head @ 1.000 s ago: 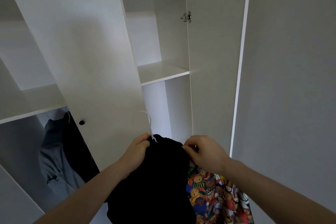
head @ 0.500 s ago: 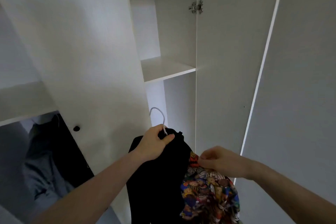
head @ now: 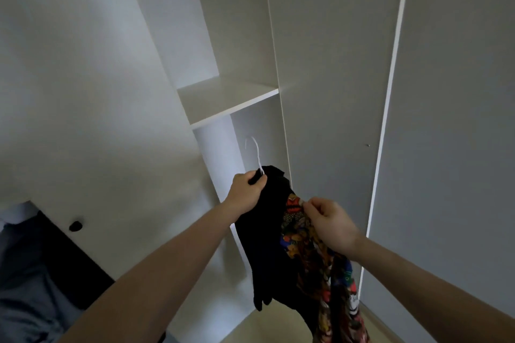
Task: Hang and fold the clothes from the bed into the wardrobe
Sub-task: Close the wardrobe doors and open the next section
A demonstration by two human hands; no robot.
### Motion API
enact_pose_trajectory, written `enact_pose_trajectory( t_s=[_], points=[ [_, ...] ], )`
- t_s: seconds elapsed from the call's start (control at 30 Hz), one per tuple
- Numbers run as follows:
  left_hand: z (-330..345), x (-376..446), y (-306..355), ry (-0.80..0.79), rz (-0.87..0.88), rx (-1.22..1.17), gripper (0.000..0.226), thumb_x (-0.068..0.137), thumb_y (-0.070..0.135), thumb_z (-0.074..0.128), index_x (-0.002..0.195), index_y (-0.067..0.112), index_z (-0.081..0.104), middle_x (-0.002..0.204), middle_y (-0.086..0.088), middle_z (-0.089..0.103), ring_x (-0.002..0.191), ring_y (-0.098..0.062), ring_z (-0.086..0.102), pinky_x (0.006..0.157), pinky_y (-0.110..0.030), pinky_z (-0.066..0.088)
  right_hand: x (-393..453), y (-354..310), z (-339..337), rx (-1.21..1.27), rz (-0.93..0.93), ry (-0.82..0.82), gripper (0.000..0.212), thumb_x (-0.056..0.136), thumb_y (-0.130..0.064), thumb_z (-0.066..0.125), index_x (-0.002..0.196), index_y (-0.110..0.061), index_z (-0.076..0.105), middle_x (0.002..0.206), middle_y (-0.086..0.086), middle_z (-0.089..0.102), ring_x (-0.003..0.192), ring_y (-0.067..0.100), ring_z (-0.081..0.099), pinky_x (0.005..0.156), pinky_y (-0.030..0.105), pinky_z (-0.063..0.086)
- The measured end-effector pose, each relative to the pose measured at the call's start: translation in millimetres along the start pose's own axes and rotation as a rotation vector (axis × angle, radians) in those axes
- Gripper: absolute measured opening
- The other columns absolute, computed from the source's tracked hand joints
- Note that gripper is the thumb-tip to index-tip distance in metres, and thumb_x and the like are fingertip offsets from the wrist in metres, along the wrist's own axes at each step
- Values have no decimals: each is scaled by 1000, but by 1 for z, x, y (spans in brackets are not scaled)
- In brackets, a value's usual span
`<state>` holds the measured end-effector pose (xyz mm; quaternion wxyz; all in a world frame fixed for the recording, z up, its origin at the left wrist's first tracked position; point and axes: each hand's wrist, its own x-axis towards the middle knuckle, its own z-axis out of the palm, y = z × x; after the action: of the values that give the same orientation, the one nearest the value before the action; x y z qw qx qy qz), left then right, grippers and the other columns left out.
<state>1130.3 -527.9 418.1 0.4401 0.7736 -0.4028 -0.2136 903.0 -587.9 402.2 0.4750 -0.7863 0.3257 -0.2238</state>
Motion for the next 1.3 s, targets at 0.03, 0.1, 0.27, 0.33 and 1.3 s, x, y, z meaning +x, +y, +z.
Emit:
enact_pose_trajectory(
  t_s=[0.03, 0.1, 0.27, 0.33, 1.3],
  points=[
    [1, 9, -5, 13, -22, -14, 34, 102, 34, 59, 77, 11, 59, 74, -14, 59, 60, -13, 57, 59, -27, 44, 12, 4, 3, -1, -2, -2, 44, 108, -28, 47, 65, -18, 45, 59, -8, 40, 55, 8, 40, 56, 27, 32],
    [1, 30, -13, 36, -54, 6, 27, 102, 36, 59, 96, 12, 69, 86, -13, 70, 74, -16, 66, 65, -24, 49, 37, 14, 10, 10, -6, 0, 44, 108, -27, 47, 65, -19, 45, 57, -9, 39, 54, 7, 40, 51, 20, 30],
    [-8, 85, -25, 20, -95, 111, 25, 102, 39, 58, 122, 25, 60, 110, 12, 64, 93, -2, 60, 77, -22, 49, 106, 33, 24, 65, -31, -11, 40, 109, -25, 48, 70, -12, 48, 59, -5, 41, 53, 8, 39, 48, 18, 31],
    [-15, 104, -28, 40, -108, 149, 37, 103, 36, 58, 136, 17, 58, 125, 0, 64, 104, -14, 64, 94, -34, 54, 134, 37, 28, 104, -49, -15, 41, 109, -23, 48, 72, -4, 49, 61, 0, 40, 55, 10, 38, 49, 20, 27],
    [-200, 125, -52, 601, 194, 1595, 133, 70, 56, 85, 163, 2, 5, 170, -21, -8, 155, -47, -8, 121, -71, 8, 386, 19, 147, 110, -73, -72, 39, 103, -10, 44, 64, -11, 43, 62, 4, 48, 58, 14, 46, 53, 22, 36]
  ],
)
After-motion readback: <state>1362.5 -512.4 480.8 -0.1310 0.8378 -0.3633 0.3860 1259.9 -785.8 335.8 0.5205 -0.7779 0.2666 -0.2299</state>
